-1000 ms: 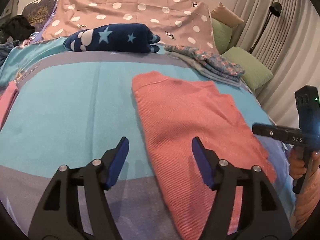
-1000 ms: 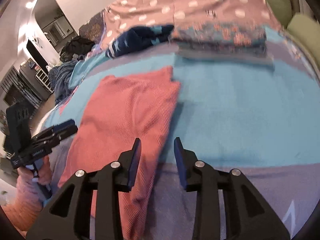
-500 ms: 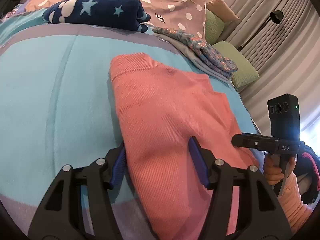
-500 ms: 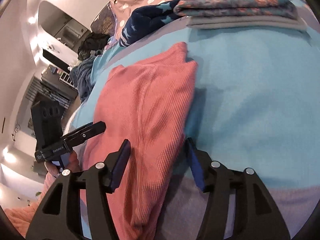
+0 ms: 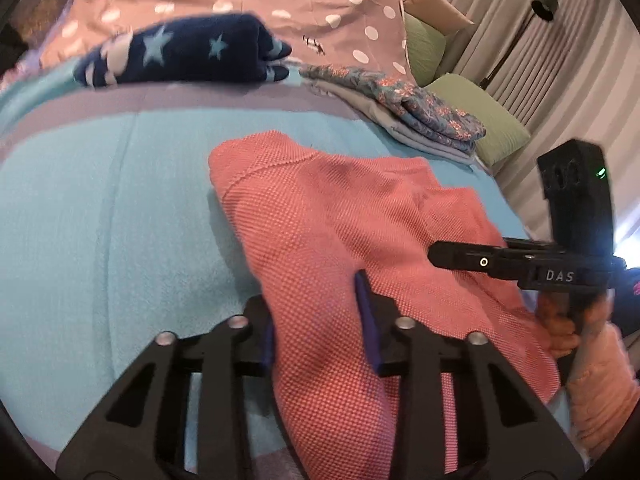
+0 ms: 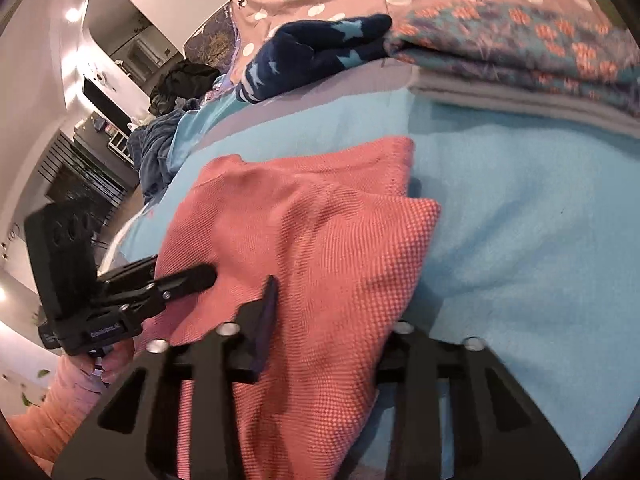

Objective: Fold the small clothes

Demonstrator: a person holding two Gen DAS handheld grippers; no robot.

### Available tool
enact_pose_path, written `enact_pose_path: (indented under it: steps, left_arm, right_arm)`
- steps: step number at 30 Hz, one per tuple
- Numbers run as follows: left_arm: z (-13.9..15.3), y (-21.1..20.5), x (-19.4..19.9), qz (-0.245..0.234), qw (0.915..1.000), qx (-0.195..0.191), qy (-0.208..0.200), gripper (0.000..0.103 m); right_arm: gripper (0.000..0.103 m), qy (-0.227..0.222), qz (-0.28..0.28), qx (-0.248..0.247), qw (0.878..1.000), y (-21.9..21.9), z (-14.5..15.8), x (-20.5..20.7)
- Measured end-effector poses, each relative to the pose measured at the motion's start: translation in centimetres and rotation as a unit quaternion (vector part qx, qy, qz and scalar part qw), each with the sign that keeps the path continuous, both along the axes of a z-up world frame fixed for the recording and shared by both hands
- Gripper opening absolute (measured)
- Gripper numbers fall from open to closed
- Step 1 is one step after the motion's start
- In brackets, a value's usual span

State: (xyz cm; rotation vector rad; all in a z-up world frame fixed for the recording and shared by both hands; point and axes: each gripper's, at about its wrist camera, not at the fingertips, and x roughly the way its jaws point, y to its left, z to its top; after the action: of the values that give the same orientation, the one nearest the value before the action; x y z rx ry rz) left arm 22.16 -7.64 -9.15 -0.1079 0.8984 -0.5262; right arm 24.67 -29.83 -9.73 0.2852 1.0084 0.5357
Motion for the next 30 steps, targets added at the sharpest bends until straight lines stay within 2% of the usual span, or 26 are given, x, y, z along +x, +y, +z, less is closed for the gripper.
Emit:
enact_pose_path:
  steps: [4,7,16,21,25,30]
  left_arm:
    - [2.6,-1.8,-2.7,0.008,0.9950,0.068,-0.072,0.025]
    - [5.1,-2.0,-4.6,0.016,0.9905,0.078,-0.112,0.024]
    - [12.1,-3.2,-10.3,0.010,0.9773,0.068,-0.200,0.024]
    - [15.4,-4.7,-11.7,-0.004,0.9710,0.053,-0.233,0.024]
    - [17.7,-7.1,-11.0,-0.022,0.9652,0.052,-0.255,0.024]
    - [21.4,-11.2,-7.5,-0.034,0.9628,0.047,-0.264,0.024]
  right_arm:
    - [0.020,-0.072,0.001,-0.067,0.995,1.8,3.3,-2.5]
    - [0.018,-0.117,-0.005,-0.070,0.991,2.1,6.1,-4.8]
    - [0.017,-0.211,-0.039,-0.083,0.973,1.3,12.0,-11.6]
    - [0.017,-0.269,-0.059,-0.110,0.955,0.1,15.6,-14.6]
    - [0.017,-0.292,-0.080,-0.131,0.944,-1.9,18.2,-14.6]
    - [0.017,-0.308,-0.116,-0.149,0.932,-4.7,21.6,-12.3]
